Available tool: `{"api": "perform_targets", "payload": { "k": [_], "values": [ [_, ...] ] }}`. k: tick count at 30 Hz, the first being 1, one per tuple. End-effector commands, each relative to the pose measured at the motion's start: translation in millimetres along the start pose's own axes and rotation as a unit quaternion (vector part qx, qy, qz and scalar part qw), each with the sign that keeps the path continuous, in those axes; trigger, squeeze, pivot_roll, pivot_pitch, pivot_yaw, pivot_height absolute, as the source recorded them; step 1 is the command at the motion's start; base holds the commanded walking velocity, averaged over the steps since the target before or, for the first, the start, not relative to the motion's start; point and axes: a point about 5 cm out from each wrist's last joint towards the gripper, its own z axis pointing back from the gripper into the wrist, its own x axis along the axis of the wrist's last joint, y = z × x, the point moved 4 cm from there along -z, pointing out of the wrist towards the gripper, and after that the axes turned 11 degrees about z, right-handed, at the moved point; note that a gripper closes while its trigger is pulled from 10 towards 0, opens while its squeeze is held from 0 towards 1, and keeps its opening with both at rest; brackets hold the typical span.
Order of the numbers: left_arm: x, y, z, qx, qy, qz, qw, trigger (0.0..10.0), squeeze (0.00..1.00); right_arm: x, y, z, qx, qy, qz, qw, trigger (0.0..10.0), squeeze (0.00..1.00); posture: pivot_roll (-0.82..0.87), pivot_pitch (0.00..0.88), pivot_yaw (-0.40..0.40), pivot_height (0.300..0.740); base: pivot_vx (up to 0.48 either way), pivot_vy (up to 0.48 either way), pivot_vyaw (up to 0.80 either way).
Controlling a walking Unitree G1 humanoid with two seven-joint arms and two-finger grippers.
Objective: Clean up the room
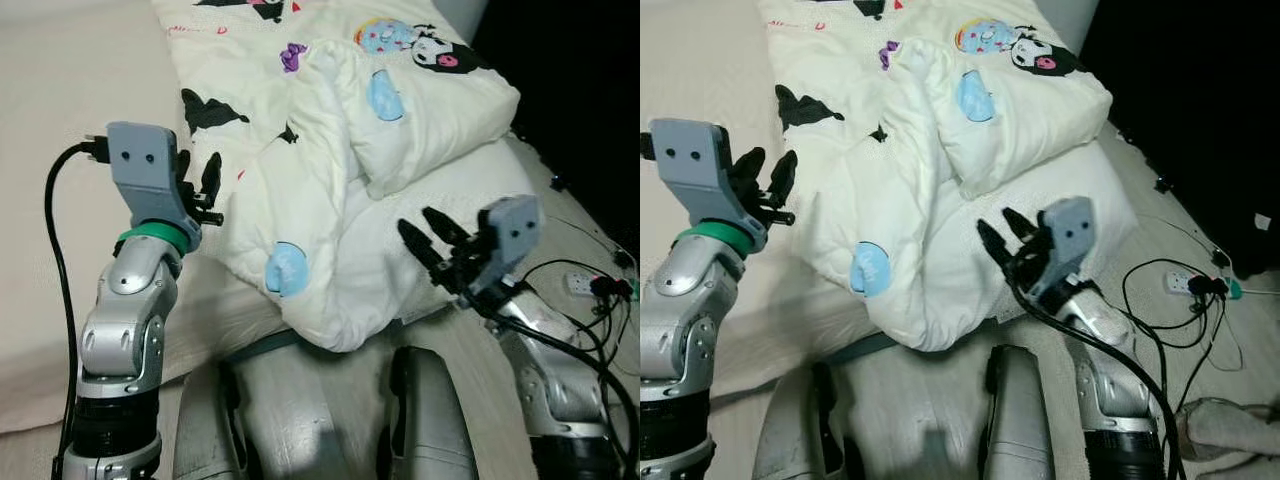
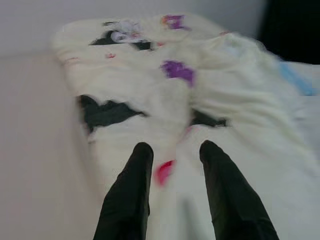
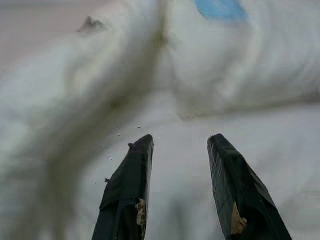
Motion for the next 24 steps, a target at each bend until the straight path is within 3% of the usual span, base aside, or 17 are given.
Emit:
{"api": "perform_targets", "payload": {
  "k": [1, 5, 6, 15, 17, 18, 22, 23, 24],
  "values": [
    [-1, -1.1, 0.3, -0.002, 0.0, -0.002, 1.0, 10.0, 0.0, -14, -1.0, 1.1, -0.007, 0.016, -0.013, 1.0, 10.0, 0.0, -0.04, 0.184, 0.108, 0.526, 0.0, 0.0, 0.0],
    [0, -0.1, 4.0, 0.003, 0.001, -0.002, 1.0, 10.0, 0.0, -30, -3.0, -16.0, 0.0, 0.043, -0.015, 0.999, 10.0, 0.0, -0.02, 0.206, 0.109, 0.526, 0.0, 0.0, 0.0],
    [-1, 1.3, 8.1, 0.007, 0.005, -0.004, 1.0, 10.0, 0.0, -37, -1.3, -29.0, 0.014, 0.06, -0.014, 0.998, 10.0, 0.0, 0.0, 0.223, 0.108, 0.526, 0.0, 0.0, 0.0],
    [-2, 2.2, 12.8, 0.013, 0.008, -0.005, 1.0, 10.0, 0.0, -34, 15.3, -56.3, 0.052, 0.076, 0.015, 0.996, 10.0, 0.0, 0.02, 0.24, 0.101, 0.526, 0.0, 0.0, 0.0],
    [-3, 1.3, 12.7, 0.013, 0.009, -0.005, 1.0, 10.0, 0.0, -29, 32.0, -69.5, 0.086, 0.067, 0.022, 0.994, 10.0, 0.0, 0.02, 0.242, 0.1, 0.526, 0.0, 0.0, 0.0],
    [-3, 1.3, 12.7, 0.013, 0.009, -0.005, 1.0, 10.0, 0.0, -29, 32.0, -69.5, 0.086, 0.067, 0.022, 0.994, 10.0, 0.0, 0.02, 0.242, 0.1, 0.526, 0.0, 0.0, 0.0],
    [-2, -2.0, 13.0, 0.012, 0.008, -0.003, 1.0, 10.0, 0.0, -18, 96.0, -89.3, 0.206, 0.036, 0.022, 0.978, 10.0, 0.0, 0.04, 0.242, 0.094, 0.526, 0.0, 0.0, 0.0],
    [-2, -2.0, 13.0, 0.012, 0.008, -0.003, 1.0, 10.0, 0.0, -18, 96.0, -89.3, 0.206, 0.036, 0.022, 0.978, 10.0, 0.0, 0.04, 0.242, 0.094, 0.526, 0.0, 0.0, 0.0],
    [-2, -2.4, 12.9, 0.012, 0.008, -0.002, 1.0, 10.0, 0.0, -16, 108.9, -90.4, 0.229, 0.03, 0.021, 0.973, 10.0, 0.0, 0.04, 0.241, 0.093, 0.526, 0.0, 0.0, 0.0]
  ]
}}
